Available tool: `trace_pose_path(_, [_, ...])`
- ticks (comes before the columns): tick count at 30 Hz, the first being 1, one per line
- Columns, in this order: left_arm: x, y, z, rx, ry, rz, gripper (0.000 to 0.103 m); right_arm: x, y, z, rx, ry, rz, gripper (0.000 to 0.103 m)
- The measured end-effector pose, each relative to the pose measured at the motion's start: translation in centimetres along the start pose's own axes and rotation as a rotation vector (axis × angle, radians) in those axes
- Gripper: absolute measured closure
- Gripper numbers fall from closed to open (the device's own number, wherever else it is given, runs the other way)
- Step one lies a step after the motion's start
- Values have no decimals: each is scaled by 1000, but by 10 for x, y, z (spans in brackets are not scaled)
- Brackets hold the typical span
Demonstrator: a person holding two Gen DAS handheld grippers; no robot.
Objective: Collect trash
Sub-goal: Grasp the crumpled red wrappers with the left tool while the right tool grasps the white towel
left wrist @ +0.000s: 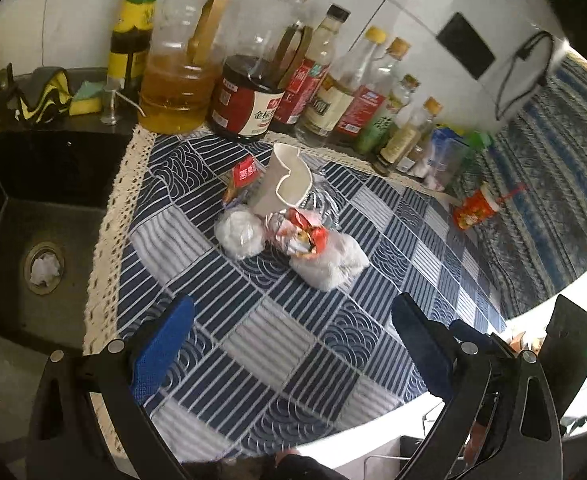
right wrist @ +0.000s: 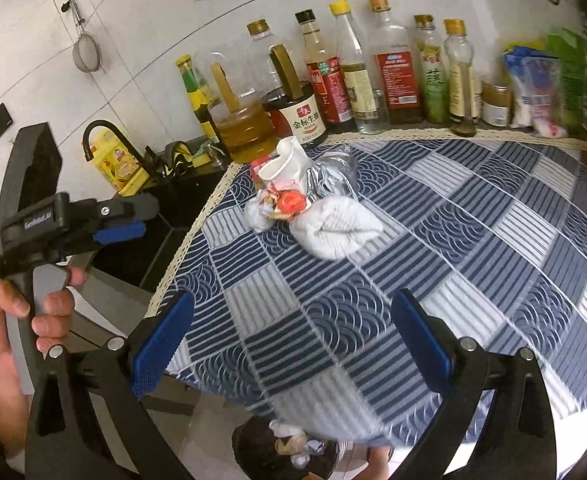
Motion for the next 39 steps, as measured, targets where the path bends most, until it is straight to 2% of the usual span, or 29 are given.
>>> trace_pose_path(5, [-11, 33, -7, 19, -58, -35, 7, -11, 35, 10, -26, -24, -33, 5])
trace_pose_path(9, [-20, 52, -12, 39, -113, -29, 8, -18, 58, 17, -41, -45, -56, 5])
trace_pose_path(12, [-25, 68, -22, 103, -218, -21, 8, -22, 73, 23, -54, -49, -71, 5])
trace_pose_path(15, [-27, 81, -28, 137, -283, -23, 8, -27, 88, 28, -70, -50, -88, 5])
trace_pose_path(20, [-26, 96, -39, 142, -389, -18, 8, -35, 104, 28, -108, -69, -96, 5])
trace_pose_path(31, [-29, 118, -55, 150, -529, 2, 25, -44, 134, 19, -168, -119, -117, 5])
trace_pose_path(33, [-30, 120, -57, 134, -534, 9, 36, -46, 138, 17, -174, -119, -119, 6])
trace_pose_path(36, [-29, 124, -57, 132, -531, 7, 48, -46, 142, 15, -184, -123, -128, 13])
trace_pose_path(39, [-28, 126, -56, 135, -529, 8, 52, -43, 148, 15, -174, -130, -150, 28])
Point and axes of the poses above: each gripper's, at about its wrist camera, not at the fingertips, and y roughly the way its jaws point, z to its right, x to its underside, the point moved 6 cm from there along y, roughly the way its jaws point, and after that the axes turned 14 degrees about x, right-handed, at the moved point
